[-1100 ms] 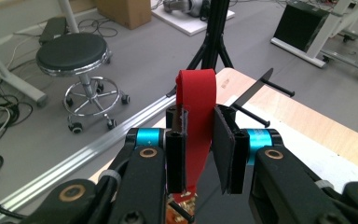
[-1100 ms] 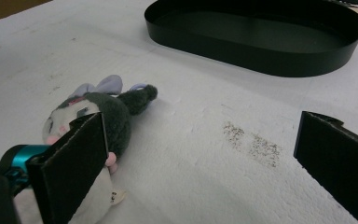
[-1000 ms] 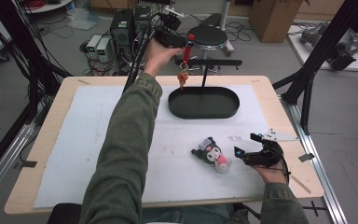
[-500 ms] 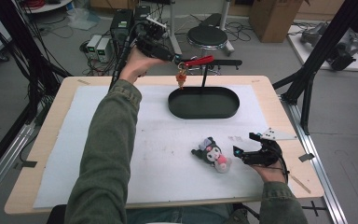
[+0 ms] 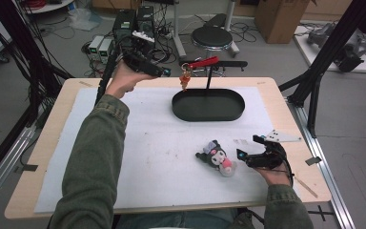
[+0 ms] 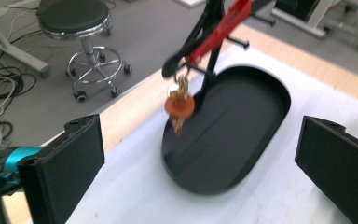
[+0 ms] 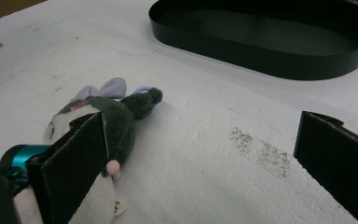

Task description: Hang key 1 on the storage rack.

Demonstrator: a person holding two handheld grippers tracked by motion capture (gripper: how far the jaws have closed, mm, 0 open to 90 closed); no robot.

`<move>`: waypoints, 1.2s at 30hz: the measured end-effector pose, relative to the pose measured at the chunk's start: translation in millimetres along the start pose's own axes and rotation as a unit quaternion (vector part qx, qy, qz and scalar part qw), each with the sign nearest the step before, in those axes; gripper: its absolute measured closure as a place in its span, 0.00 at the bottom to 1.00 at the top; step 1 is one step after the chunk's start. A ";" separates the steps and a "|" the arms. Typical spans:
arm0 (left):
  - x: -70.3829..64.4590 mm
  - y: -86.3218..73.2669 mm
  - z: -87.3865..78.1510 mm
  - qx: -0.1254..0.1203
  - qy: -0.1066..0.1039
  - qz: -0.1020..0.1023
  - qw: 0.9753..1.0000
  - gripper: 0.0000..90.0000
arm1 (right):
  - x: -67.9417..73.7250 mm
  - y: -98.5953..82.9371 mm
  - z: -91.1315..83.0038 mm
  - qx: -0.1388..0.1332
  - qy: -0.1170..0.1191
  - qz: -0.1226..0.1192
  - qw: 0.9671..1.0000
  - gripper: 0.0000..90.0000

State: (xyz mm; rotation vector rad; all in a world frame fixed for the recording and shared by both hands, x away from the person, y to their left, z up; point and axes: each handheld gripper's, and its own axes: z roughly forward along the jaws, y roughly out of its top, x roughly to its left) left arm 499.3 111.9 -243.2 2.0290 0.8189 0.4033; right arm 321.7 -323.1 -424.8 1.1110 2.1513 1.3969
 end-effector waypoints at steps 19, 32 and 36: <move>-7.1 -34.9 -31.7 -0.005 0.017 0.003 1.000 0.02 | 0.7 0.8 -0.1 0.000 0.000 -0.001 1.000 0.02; -5.3 -80.1 -45.4 0.006 0.026 -0.015 1.000 0.02 | 1.7 0.3 -0.1 0.008 0.000 0.007 1.000 0.02; -7.0 -90.9 -49.2 0.015 0.023 -0.015 0.999 0.02 | 2.4 0.2 0.5 0.009 0.002 0.005 1.000 0.02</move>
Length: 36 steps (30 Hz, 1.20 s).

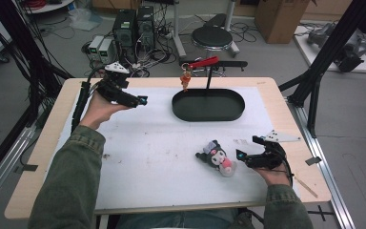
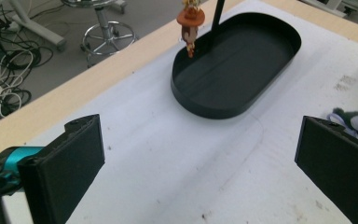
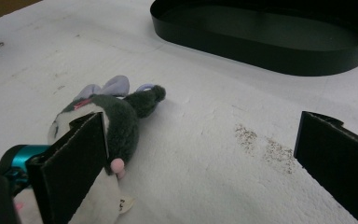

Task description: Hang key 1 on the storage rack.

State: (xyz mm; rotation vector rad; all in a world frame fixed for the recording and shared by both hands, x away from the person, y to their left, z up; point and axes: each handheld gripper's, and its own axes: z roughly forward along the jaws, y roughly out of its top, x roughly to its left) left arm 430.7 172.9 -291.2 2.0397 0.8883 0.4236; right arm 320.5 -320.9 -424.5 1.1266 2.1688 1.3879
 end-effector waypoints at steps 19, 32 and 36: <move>-8.1 -51.1 -14.5 0.021 0.010 -0.002 1.000 0.02 | 1.5 0.1 1.7 0.000 -0.004 -0.008 1.000 0.02; -14.8 -73.1 -13.9 0.042 0.007 0.000 0.999 0.03 | 1.0 0.2 1.2 -0.001 -0.006 -0.009 1.000 0.02; -15.9 -82.0 -16.7 0.042 0.012 -0.002 0.999 0.03 | 1.3 0.2 1.0 0.001 -0.005 -0.006 1.000 0.02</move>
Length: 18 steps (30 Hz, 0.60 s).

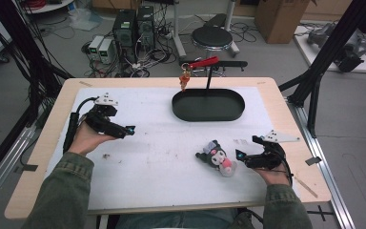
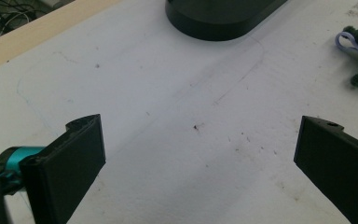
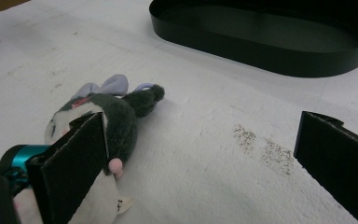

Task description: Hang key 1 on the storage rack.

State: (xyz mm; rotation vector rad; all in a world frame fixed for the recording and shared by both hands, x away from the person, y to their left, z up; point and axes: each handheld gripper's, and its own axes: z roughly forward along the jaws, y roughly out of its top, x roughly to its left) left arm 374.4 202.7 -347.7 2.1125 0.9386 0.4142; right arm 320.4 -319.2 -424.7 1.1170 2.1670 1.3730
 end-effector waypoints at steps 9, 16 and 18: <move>-2.2 -23.1 -4.5 0.021 0.013 0.001 1.000 0.03 | 0.3 0.0 0.6 0.001 -0.002 -0.002 1.000 0.02; -6.1 -45.0 -14.2 0.016 0.010 -0.009 1.000 0.03 | 0.7 -0.1 0.7 0.004 -0.001 -0.002 1.000 0.02; -8.7 -52.1 -16.1 0.016 0.013 -0.010 1.000 0.03 | 0.8 -0.1 0.7 0.003 -0.001 -0.003 1.000 0.02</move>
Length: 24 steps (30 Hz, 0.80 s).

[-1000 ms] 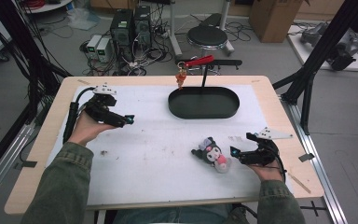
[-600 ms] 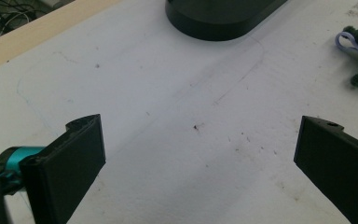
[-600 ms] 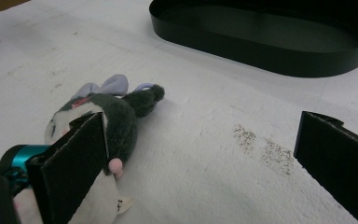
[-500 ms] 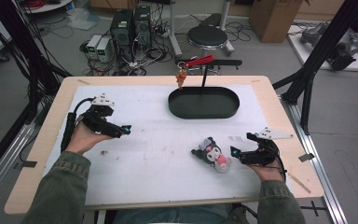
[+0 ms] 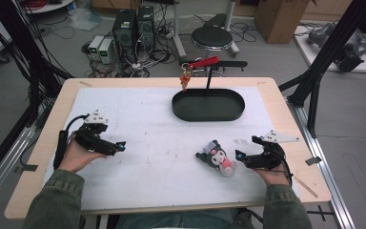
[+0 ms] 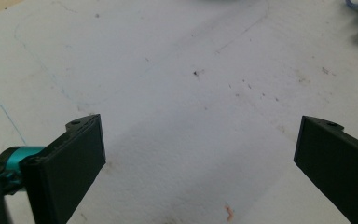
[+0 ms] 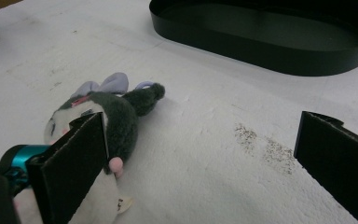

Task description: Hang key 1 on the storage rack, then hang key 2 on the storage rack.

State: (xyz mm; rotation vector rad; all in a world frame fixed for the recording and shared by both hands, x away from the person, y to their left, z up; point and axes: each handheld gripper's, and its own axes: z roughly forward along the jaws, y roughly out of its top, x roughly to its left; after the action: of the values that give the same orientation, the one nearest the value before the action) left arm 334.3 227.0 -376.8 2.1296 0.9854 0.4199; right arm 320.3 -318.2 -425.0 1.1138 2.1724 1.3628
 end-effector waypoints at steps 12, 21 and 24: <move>-7.7 -35.8 -5.4 -0.008 0.008 0.005 1.000 0.03 | 3.2 15.5 -4.4 -0.003 0.010 0.015 1.000 0.02; -3.6 -67.7 -16.3 -0.002 -0.015 -0.015 1.000 0.03 | 20.5 31.0 0.0 0.024 0.021 -0.008 0.999 0.02; -2.2 -75.1 -20.8 -0.003 -0.012 -0.022 1.000 0.03 | 30.0 33.1 6.5 0.045 0.023 -0.029 0.998 0.02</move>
State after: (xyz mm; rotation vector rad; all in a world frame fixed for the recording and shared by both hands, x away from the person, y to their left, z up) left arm 282.5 267.9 -418.3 2.0990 1.0143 0.3746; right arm 319.9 -283.6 -395.9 1.0527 2.3012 1.2879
